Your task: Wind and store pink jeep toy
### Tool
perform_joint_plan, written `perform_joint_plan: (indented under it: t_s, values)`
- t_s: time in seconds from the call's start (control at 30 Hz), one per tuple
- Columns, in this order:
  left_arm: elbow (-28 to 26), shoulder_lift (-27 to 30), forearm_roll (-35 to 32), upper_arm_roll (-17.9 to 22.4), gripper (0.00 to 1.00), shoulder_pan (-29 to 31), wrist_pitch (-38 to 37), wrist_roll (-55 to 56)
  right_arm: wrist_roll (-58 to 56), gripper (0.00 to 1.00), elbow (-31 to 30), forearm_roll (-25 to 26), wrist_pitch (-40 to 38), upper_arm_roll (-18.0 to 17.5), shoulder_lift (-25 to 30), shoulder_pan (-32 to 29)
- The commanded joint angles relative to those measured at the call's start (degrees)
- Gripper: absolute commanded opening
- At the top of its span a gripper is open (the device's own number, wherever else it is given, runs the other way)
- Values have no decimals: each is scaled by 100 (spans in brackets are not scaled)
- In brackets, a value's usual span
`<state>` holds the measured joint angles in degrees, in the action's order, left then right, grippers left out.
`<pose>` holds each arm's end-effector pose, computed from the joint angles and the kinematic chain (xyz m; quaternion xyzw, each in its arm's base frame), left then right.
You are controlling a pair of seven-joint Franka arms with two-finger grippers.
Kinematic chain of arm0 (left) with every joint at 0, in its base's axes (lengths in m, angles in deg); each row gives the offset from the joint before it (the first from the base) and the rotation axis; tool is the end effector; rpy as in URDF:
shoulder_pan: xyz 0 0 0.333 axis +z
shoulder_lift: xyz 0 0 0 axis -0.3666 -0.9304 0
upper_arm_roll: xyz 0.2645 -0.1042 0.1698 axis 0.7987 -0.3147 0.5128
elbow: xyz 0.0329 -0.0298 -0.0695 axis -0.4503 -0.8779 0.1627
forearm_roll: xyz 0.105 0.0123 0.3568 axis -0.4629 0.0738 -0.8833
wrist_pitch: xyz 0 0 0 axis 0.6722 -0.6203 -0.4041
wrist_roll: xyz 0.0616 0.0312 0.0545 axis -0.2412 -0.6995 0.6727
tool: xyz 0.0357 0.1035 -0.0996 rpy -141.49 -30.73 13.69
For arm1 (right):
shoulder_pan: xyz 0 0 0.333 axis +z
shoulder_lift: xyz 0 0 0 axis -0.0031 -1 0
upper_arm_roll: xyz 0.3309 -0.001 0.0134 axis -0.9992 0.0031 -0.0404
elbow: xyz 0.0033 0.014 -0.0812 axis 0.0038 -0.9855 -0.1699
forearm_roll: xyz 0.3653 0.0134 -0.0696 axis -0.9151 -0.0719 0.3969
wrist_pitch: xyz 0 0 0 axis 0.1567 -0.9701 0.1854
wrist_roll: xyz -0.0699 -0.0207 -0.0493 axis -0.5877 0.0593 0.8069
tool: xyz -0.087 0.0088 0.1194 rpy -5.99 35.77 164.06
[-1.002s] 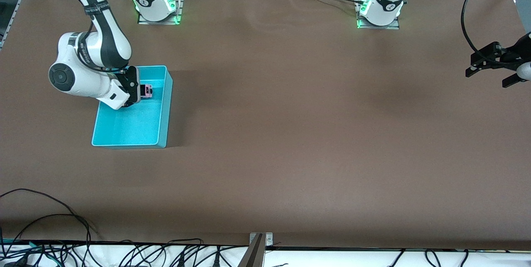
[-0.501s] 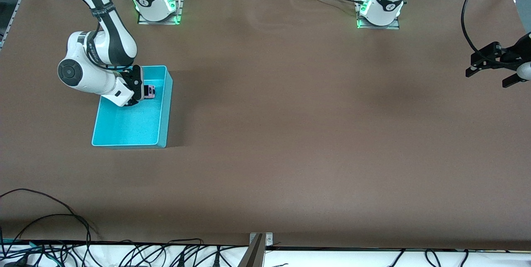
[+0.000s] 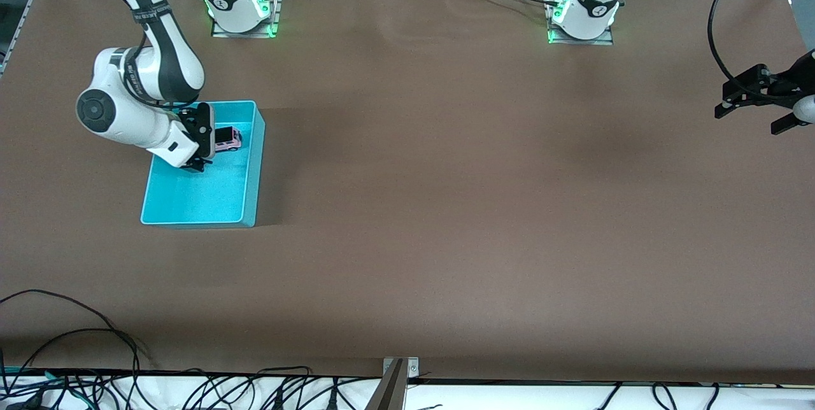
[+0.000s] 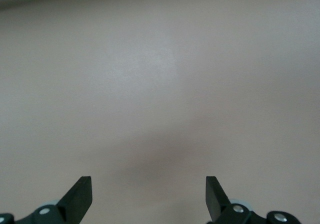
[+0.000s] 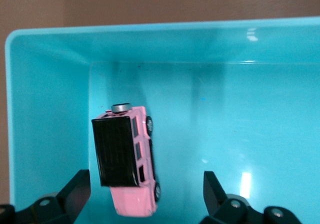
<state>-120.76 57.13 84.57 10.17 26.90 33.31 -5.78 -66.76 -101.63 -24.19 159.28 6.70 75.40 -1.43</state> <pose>0.5461 0.0323 0.5933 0.9914 -0.1243 0.0125 0.0396 0.5022 0.0154 0.2510 -0.6814 -0.7240 0.0608 0.0879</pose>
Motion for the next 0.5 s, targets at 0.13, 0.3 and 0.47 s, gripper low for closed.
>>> perform_joint_plan:
  t_s: [0.13,0.3,0.47]
  values:
    - [126,-45,109,-4,100,32,-32,-130,670,100,1680,-111,-1600,19,77,29]
    - [126,-27,109,-4,100,14,-49,-130,2146,100,2559,-111,-2417,28,77,29]
    - [126,-18,118,-21,100,-30,-67,-68,3710,100,3385,-103,-3016,-7,95,47]
